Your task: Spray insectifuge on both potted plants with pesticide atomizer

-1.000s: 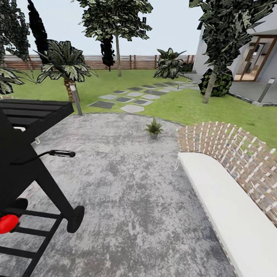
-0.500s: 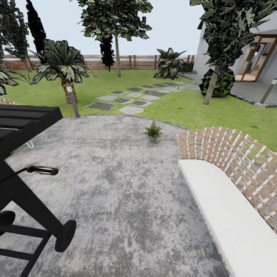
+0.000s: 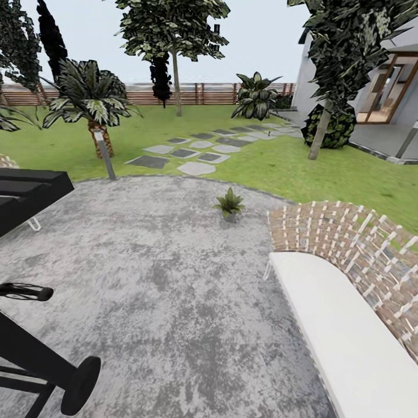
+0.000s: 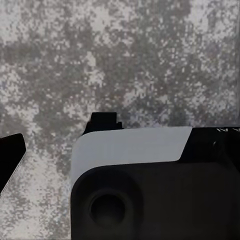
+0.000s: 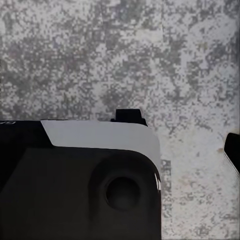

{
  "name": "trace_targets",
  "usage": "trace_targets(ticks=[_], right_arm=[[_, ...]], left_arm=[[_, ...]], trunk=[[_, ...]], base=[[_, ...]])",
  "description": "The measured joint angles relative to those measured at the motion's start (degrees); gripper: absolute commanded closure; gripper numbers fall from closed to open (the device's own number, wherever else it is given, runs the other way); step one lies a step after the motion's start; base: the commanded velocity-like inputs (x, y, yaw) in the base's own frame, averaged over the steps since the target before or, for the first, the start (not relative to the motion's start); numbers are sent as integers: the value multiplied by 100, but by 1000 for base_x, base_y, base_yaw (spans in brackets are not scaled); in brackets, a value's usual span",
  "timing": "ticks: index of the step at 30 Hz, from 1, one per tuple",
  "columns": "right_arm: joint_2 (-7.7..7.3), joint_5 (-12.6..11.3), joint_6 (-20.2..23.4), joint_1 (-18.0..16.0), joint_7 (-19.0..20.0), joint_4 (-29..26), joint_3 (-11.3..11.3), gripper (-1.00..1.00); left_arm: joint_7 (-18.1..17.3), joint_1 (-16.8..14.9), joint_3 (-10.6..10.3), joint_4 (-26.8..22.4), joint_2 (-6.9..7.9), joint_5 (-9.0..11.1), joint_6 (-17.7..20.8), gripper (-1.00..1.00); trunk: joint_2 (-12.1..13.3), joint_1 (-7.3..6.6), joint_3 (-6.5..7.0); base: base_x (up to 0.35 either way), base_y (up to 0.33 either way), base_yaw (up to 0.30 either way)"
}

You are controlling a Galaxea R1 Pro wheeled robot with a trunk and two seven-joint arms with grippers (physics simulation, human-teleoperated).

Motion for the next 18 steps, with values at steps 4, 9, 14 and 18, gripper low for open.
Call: trace_targets(ticks=[4,9,14,18], right_arm=[[0,0,0,0,0,0,0,-100],[0,0,0,0,0,3,0,-100],[0,7,0,0,0,1,0,-100],[0,4,0,0,0,-9,0,-100]], left_arm=[[0,-3,0,0,3,1,-1,-100],[0,-4,0,0,0,0,-2,-100],[0,-4,0,0,1,0,-3,-100],[0,-3,0,0,2,0,-3,-100]], trunk=[[0,0,0],[0,0,0],[0,0,0],[0,0,0]], base=[[328,-1,0],[332,0,0],[334,0,0],[335,0,0]])
